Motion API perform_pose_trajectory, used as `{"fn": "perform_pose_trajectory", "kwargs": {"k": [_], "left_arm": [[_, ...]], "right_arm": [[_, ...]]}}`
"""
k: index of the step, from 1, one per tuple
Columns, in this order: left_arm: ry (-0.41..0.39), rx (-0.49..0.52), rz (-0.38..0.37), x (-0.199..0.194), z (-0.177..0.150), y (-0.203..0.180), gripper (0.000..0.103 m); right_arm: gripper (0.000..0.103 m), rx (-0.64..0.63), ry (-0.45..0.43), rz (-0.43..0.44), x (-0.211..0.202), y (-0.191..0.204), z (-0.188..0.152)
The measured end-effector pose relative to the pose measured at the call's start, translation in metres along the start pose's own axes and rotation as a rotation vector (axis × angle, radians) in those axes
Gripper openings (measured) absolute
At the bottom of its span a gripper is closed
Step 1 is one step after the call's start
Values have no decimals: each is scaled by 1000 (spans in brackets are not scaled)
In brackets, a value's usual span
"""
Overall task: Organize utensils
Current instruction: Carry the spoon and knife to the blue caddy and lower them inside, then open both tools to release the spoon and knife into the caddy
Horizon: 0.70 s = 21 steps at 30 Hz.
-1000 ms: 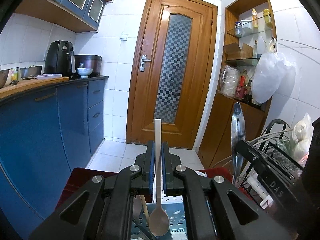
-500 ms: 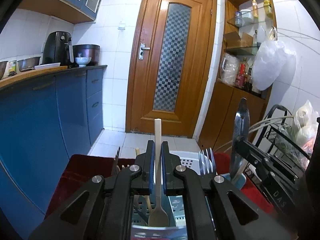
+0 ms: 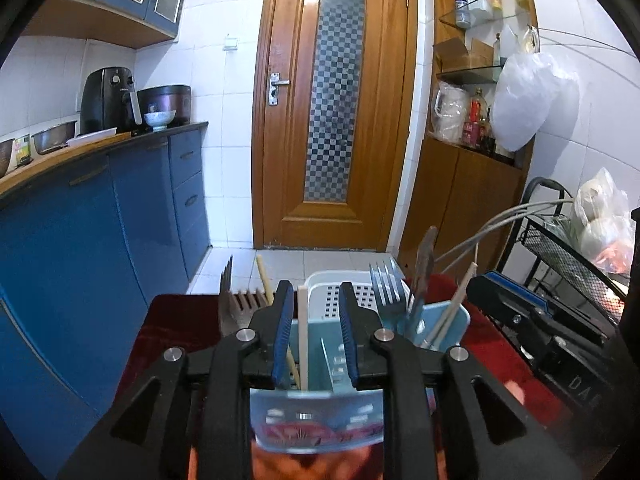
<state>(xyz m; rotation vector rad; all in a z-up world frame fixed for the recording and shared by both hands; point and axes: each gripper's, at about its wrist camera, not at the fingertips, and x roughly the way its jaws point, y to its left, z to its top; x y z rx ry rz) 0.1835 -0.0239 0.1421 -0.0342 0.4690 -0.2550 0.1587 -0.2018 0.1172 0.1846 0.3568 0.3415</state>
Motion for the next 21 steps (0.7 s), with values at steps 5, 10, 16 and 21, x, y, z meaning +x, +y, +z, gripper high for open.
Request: {"fn": "perform_pose_trajectory", "kwargs": {"k": [5,10,16,21], "left_arm": [[27,2,4,-21,-7,3,22],[42,11,25,-49,-16,6,22],[80,-7,32,-78,-29,7,22],[128,-17,30,-97,-46,4,22]], "right_arm": [[22,39,47,23,-16,4,-2],[22,62,105,47,-35,12,-6],[22,5,187,38,-55,33,-19],[22,-29,260,29,-71,50,-39]]}}
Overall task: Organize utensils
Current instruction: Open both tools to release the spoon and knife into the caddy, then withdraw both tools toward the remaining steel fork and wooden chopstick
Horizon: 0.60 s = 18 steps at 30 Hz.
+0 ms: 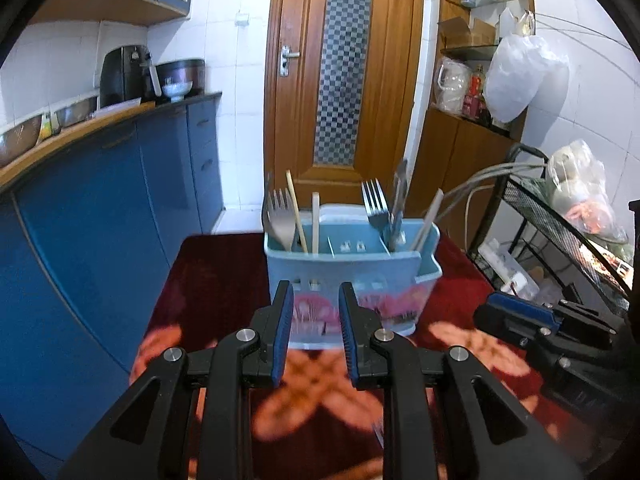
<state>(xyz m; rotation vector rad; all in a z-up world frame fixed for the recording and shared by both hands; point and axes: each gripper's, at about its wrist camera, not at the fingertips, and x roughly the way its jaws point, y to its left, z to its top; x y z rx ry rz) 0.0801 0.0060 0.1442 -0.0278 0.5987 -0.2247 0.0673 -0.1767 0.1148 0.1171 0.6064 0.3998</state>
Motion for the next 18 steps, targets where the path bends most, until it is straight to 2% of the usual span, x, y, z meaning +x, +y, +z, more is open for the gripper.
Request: {"fn": "perform_pose_trajectory", "kwargs": {"k": [8,18], "left_arm": [[83,-44,-12,-14,-37,1,22],[189,-101,6,-6,-85,9,22]], "right_arm": [[22,44,125,-3,-4,5,-32],[22,134,223,-8,10,-1,-62]]}}
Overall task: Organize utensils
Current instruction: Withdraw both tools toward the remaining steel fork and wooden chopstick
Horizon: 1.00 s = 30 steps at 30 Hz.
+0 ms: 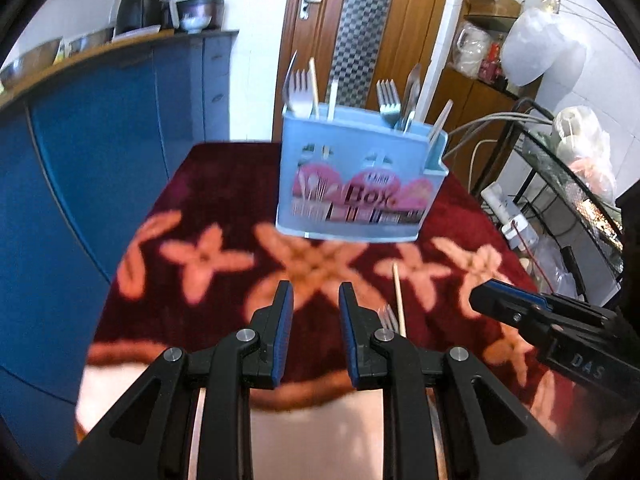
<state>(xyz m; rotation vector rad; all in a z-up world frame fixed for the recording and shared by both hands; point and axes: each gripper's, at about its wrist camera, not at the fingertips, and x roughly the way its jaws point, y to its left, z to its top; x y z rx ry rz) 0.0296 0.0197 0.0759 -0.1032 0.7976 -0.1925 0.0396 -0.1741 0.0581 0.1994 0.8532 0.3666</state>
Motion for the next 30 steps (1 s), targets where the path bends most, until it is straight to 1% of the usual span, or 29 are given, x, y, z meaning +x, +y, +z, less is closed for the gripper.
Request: {"fn": "perform_pose_trajectory", "kwargs": {"k": [4,8,14,20,25,26,28,30], "left_arm": [[40,-17,5,10,-13,7,22],[68,-28,10,20,-21,12,22],[112,-62,18,37,-32,23,22],[129,-72,19,46,-34,27,22],[139,-74,12,51,-36,26,22],[141,-73,10,51,-37,26,22],[144,-73,8,52,-37,24,22],[149,-70,4,54,-37,22,22]], "right_arm": [[22,11,37,-38,20,-3,-8],[22,51,80,-37,42,-8,-13],[22,64,123,-60,71,-10,-10],[22,78,145,-94,89,-14,-8],[22,95,151,-94,93,-19,-8],[22,100,153,-92,95,-20,-8],[13,107,151,-96,95,-22,-8],[11,124,148,-80,93,-26,-7]]}}
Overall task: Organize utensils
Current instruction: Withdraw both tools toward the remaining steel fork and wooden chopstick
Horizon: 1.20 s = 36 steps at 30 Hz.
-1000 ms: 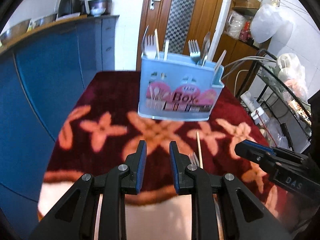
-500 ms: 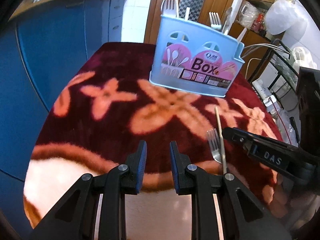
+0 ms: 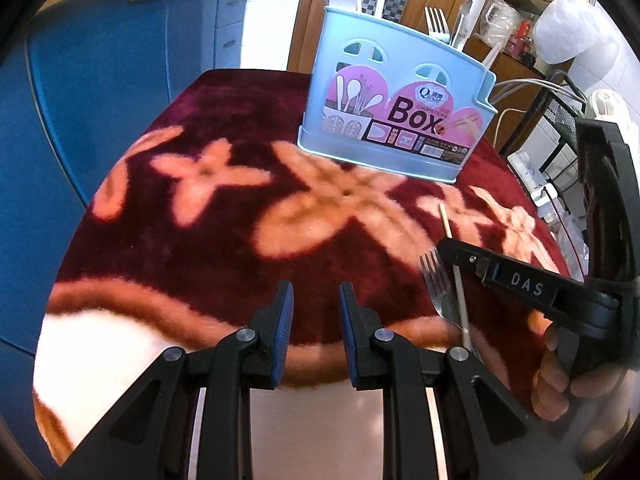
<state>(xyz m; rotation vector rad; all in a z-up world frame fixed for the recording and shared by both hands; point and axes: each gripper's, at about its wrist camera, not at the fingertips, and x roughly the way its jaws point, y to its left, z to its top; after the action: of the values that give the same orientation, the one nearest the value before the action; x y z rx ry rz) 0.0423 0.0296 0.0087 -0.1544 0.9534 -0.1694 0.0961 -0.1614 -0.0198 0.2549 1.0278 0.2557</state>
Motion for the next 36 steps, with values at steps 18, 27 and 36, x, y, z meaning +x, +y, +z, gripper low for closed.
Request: {"fn": "perform_pose_trajectory", "kwargs": {"k": [18,27,36], "left_arm": [[54,80,-151,9,-5,-53,22],[51,78,-203,28,0,-64,32],[38,68,-244,44,6,-67,30]], "right_arm": [[6,-7,-37,50,-58,-33,-22],[6,-21,-46,58,-60,-41,-33],[6,-22,-31,70,-52,-44,-33]]}}
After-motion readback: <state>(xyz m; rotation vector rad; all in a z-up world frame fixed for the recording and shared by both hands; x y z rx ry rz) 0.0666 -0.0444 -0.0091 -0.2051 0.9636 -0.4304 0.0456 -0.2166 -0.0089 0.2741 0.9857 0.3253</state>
